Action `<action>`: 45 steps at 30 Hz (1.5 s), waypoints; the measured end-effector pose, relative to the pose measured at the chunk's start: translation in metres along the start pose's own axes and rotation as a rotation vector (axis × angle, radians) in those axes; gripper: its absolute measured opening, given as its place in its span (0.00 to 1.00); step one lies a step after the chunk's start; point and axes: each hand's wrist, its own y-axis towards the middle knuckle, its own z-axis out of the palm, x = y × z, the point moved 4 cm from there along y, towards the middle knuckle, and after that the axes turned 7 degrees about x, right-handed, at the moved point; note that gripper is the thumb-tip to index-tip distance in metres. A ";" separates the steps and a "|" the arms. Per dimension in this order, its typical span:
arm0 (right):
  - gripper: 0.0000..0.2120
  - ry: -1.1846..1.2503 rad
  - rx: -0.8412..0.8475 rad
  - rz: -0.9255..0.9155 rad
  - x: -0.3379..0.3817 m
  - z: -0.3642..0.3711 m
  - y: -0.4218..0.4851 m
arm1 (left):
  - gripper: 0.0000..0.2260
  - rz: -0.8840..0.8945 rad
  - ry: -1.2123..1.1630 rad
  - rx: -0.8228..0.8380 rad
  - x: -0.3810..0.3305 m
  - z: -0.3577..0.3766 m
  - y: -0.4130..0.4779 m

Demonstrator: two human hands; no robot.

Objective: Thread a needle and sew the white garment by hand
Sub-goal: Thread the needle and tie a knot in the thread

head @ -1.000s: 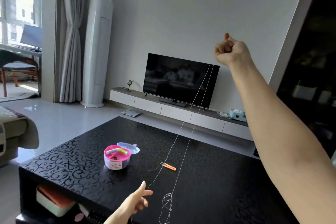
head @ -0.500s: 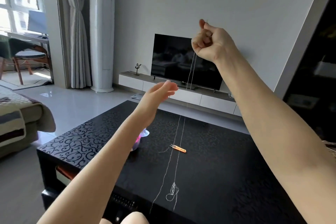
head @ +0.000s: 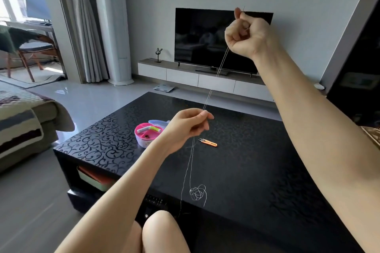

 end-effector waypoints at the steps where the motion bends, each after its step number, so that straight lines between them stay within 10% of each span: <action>1: 0.14 0.012 -0.006 -0.009 0.003 -0.007 0.001 | 0.10 -0.016 0.001 0.001 0.007 -0.003 -0.002; 11: 0.13 -0.250 -0.401 -0.099 0.010 -0.153 0.027 | 0.11 -0.221 -0.056 -0.163 0.081 -0.055 -0.015; 19: 0.05 -1.086 -0.868 0.337 -0.064 -0.332 0.002 | 0.11 -0.376 -0.236 -0.286 0.128 -0.090 0.005; 28: 0.11 -0.986 -1.133 0.395 -0.088 -0.447 -0.041 | 0.10 -0.517 -0.300 -0.252 0.176 -0.109 0.035; 32: 0.09 -1.467 -1.124 0.511 -0.086 -0.436 -0.059 | 0.10 -0.568 -0.262 -0.285 0.193 -0.111 0.048; 35: 0.09 -1.870 -0.912 0.497 -0.094 -0.405 -0.080 | 0.09 -0.590 -0.127 -0.328 0.202 -0.116 0.062; 40: 0.04 -1.975 0.217 0.639 -0.159 -0.339 -0.142 | 0.06 -0.637 0.202 -0.294 0.218 -0.123 0.083; 42: 0.06 -2.042 0.378 0.615 -0.176 -0.337 -0.155 | 0.02 -0.681 0.469 -0.266 0.219 -0.125 0.082; 45: 0.07 -2.113 0.447 0.554 -0.194 -0.341 -0.156 | 0.24 -0.717 0.843 -0.256 0.208 -0.133 0.065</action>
